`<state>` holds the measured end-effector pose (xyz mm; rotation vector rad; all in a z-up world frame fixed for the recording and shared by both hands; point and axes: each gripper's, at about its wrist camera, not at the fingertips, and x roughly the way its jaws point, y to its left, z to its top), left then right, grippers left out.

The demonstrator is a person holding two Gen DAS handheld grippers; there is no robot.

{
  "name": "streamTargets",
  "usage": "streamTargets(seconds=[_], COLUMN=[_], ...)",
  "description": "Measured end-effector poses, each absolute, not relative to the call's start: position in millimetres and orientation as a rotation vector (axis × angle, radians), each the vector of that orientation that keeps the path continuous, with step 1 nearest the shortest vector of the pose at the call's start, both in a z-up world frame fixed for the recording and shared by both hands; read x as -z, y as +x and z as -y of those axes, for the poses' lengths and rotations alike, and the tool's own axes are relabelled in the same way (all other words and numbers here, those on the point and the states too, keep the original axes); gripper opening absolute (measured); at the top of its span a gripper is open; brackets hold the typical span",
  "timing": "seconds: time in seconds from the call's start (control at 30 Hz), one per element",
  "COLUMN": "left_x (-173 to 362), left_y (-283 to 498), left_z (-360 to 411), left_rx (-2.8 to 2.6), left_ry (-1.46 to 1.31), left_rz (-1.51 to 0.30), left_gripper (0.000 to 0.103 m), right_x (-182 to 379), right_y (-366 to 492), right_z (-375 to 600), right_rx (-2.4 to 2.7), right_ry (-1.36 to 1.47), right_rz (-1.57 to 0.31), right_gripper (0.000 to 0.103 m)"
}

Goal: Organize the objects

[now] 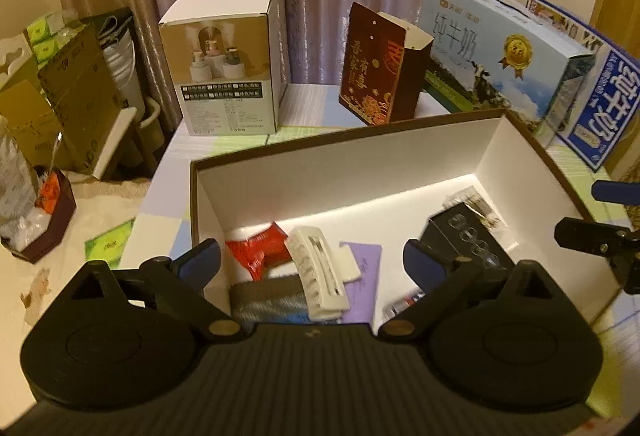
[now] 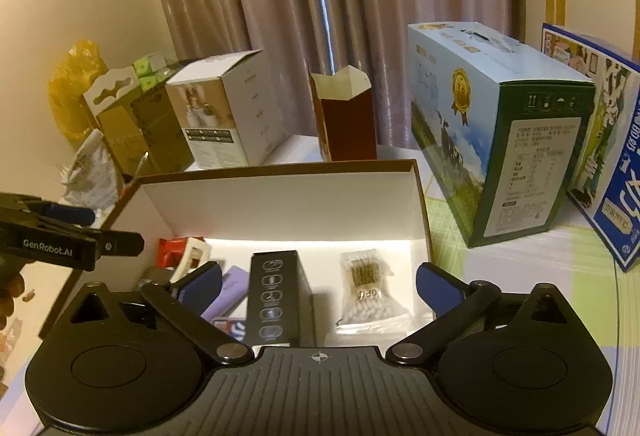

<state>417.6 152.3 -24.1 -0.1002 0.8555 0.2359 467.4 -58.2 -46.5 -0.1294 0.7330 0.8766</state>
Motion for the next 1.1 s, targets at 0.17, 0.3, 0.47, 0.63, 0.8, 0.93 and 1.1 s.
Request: streamTargets(seconds=[0.17, 0.3, 0.47, 0.63, 0.8, 0.93, 1.1], left_x=[16, 10, 4, -1, -2, -3, -6], left_y=[398, 382, 366, 350, 334, 319, 300], left_z=[-145, -140, -134, -125, -112, -104, -95], left_rx=[-0.238, -0.237, -0.242, -0.242, -0.247, -0.243, -0.245], left_ry=[-0.116, -0.130, -0.151, -0.157, -0.140, -0.164, -0.184], left_rz=[-0.850, -0.845, -0.835, -0.829, -0.830, -0.834, -0.835], left_gripper=[0.096, 0.096, 0.096, 0.096, 0.096, 0.096, 0.096], right_x=[40, 35, 29, 23, 22, 21, 19], right_y=[454, 445, 433, 421, 408, 398, 381], right_z=[70, 79, 89, 98, 109, 120, 132], right_rx=[-0.869, -0.864, -0.861, -0.857, -0.850, -0.843, -0.841], right_ry=[-0.098, -0.075, -0.056, -0.042, -0.033, -0.015, -0.008], right_rz=[-0.737, -0.739, -0.738, -0.732, -0.729, -0.736, -0.749], right_gripper=[0.101, 0.101, 0.101, 0.101, 0.101, 0.101, 0.101])
